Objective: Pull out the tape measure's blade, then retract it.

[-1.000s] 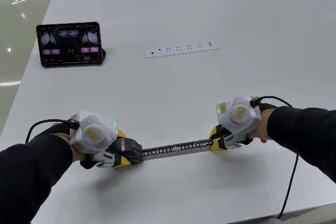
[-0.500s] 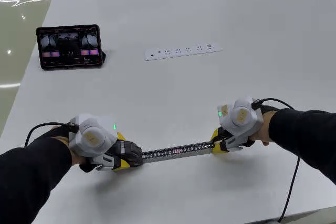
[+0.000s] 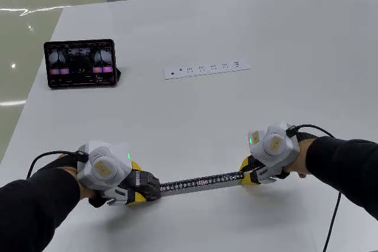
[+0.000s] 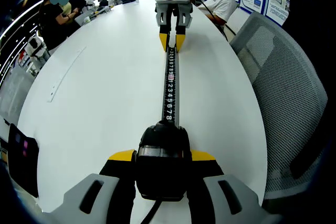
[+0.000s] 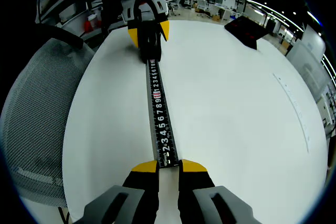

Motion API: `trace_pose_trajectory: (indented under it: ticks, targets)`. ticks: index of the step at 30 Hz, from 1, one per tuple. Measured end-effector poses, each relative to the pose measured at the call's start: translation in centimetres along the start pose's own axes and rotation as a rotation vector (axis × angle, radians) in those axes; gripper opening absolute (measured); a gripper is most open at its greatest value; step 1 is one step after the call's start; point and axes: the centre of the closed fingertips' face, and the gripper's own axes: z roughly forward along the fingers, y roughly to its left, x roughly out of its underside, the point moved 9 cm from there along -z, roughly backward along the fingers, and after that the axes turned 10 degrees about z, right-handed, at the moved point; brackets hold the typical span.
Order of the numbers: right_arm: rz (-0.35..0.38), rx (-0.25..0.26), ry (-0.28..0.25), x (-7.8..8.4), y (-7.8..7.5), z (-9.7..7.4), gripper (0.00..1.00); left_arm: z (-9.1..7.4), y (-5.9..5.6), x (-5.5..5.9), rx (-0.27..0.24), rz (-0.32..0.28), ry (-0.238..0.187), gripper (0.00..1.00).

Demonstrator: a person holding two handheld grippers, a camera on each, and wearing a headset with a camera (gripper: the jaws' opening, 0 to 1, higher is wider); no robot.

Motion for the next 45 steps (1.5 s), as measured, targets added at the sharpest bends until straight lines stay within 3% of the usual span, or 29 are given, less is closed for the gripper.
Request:
trace_pose_trajectory:
  ticks: [45]
  targets:
    - [0.011, 0.023, 0.029, 2.4, -0.7, -1.6, 0.09, 0.4, 0.2, 0.4, -0.003, -0.003, 0.007, 0.33]
